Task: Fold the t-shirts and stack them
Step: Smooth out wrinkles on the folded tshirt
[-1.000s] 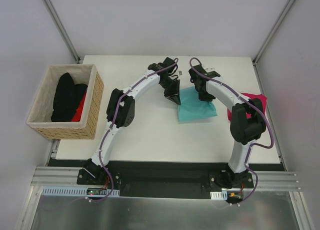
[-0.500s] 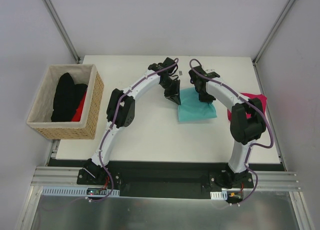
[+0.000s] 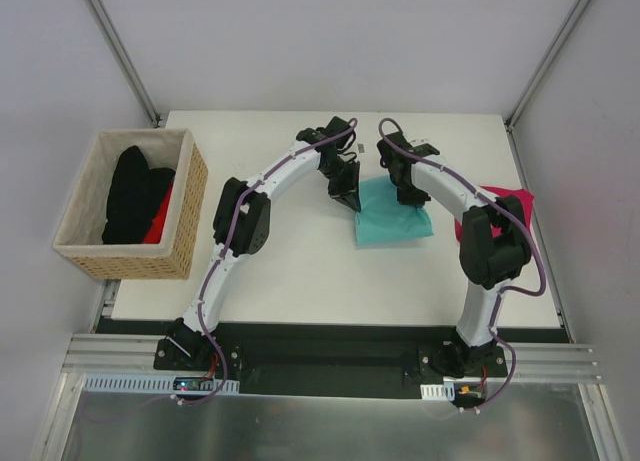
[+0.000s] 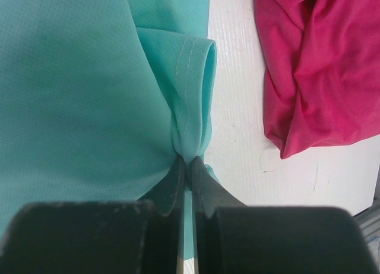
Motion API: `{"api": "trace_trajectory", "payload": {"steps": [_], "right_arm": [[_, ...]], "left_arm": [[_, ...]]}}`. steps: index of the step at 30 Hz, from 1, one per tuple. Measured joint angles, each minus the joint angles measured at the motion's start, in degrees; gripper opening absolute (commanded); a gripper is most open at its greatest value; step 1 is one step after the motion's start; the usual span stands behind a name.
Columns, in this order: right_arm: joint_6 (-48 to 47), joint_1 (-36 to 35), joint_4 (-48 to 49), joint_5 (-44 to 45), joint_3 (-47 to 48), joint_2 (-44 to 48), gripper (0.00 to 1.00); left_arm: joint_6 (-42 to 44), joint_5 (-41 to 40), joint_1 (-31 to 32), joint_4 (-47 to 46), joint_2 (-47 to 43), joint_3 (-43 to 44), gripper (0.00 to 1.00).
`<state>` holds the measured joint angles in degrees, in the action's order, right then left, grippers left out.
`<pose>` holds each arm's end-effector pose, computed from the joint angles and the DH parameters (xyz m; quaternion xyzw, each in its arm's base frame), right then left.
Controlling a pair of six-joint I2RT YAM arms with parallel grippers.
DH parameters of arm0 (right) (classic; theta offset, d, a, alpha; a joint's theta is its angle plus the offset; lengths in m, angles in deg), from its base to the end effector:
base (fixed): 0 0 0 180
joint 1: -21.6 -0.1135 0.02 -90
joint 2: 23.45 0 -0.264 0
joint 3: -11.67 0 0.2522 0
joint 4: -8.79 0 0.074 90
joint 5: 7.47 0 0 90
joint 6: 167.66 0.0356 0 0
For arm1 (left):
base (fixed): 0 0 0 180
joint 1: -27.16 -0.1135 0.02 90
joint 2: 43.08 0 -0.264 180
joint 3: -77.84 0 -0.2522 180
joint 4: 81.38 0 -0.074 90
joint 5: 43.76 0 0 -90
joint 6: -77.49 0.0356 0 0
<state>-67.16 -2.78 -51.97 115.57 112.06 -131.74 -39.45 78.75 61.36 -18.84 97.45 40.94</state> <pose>0.3636 0.1435 0.2328 -0.0616 0.9416 -0.2134 0.2531 0.4258 -0.3125 0.2026 0.1311 0.9208 -0.3593 0.0766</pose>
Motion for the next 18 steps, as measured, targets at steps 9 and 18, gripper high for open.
{"api": "trace_trajectory", "payload": {"steps": [9, 18], "right_arm": [[0.0, 0.0, -0.2, -0.8, 1.3, -2.0, 0.01], [0.5, 0.0, -0.8, -1.3, 3.0, -5.1, 0.2]], "left_arm": [[0.3, -0.2, 0.0, 0.0, 0.0, -1.6, 0.0], [0.4, -1.6, -0.1, -0.2, 0.0, -4.5, 0.0]]}}
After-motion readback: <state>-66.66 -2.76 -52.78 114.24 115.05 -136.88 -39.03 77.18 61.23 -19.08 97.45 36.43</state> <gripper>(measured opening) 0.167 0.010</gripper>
